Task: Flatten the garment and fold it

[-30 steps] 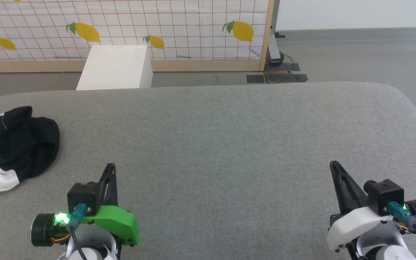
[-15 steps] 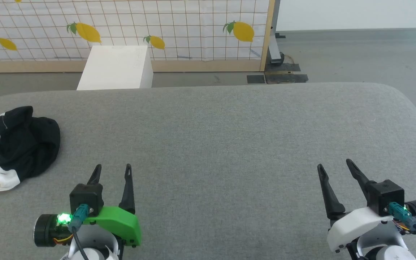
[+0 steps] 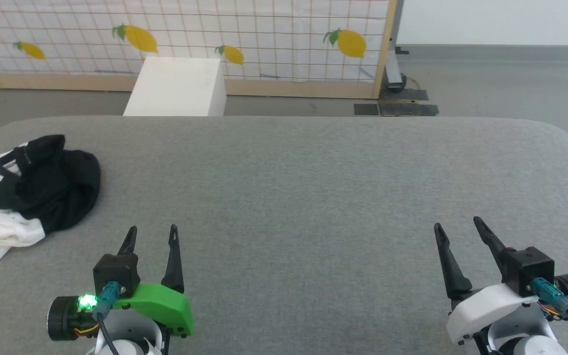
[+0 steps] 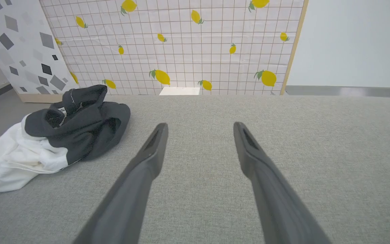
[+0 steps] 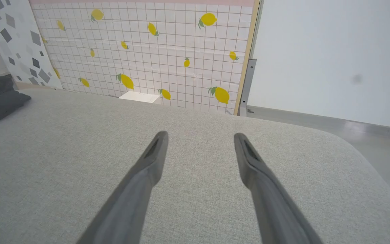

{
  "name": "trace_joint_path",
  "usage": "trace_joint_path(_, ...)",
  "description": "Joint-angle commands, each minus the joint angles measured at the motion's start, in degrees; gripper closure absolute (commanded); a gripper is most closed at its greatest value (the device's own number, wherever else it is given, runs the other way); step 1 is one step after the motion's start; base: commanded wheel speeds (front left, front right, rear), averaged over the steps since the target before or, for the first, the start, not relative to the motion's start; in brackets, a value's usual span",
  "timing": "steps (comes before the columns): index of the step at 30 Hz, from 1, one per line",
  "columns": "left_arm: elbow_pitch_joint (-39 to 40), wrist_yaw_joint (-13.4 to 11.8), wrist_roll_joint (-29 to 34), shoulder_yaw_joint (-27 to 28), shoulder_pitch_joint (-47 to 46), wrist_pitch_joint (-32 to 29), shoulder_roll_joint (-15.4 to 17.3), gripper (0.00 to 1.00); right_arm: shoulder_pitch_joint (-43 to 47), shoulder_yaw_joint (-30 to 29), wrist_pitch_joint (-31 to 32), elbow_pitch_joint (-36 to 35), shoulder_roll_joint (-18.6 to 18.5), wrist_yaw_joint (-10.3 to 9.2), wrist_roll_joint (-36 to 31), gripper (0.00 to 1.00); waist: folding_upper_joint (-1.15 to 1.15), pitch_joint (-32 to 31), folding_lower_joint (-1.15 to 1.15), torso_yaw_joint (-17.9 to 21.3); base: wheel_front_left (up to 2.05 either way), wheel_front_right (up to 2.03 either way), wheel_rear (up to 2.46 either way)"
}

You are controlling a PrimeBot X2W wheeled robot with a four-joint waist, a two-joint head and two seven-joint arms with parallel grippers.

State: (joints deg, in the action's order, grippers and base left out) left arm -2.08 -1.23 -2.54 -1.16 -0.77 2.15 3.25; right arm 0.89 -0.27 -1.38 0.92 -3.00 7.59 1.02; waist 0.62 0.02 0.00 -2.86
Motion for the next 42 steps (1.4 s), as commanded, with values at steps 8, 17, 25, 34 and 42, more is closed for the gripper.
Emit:
trace_joint_path(8,-0.8,-1.2,-1.5,-0.2,-0.8,1.5,0.6,0.0,-0.9,0.4,-1.1,0.1,0.0,-0.03,0.5,0.0,-0.15,0.2,0.0,-3.9,0.0,0.0,0.0)
trace_joint_path(17,-1.3,-2.2,-2.6,-0.5,-0.7,2.5,1.0,0.0,-1.2,0.7,-1.7,0.3,0.0,-0.04,0.7,0.0,-0.2,0.2,0.0,-7.9,0.0,0.0,0.0)
trace_joint_path(25,-1.6,-3.1,-3.5,-0.7,-0.6,3.3,1.3,0.0,-1.4,1.0,-2.3,0.5,0.1,-0.04,1.0,0.0,-0.24,0.1,0.0,-11.1,0.0,0.0,0.0)
trace_joint_path(34,-2.0,-4.2,-4.8,-1.0,-0.6,4.3,1.7,0.0,-1.6,1.3,-3.0,0.7,0.1,-0.05,1.2,0.0,-0.28,0.2,0.0,-14.2,0.0,0.0,0.0)
trace_joint_path(42,-2.4,-5.1,-6.0,-1.2,-0.6,5.1,2.1,0.0,-1.9,1.5,-3.5,0.9,0.1,-0.06,1.4,0.0,-0.32,0.3,0.0,-16.7,0.0,0.0,0.0)
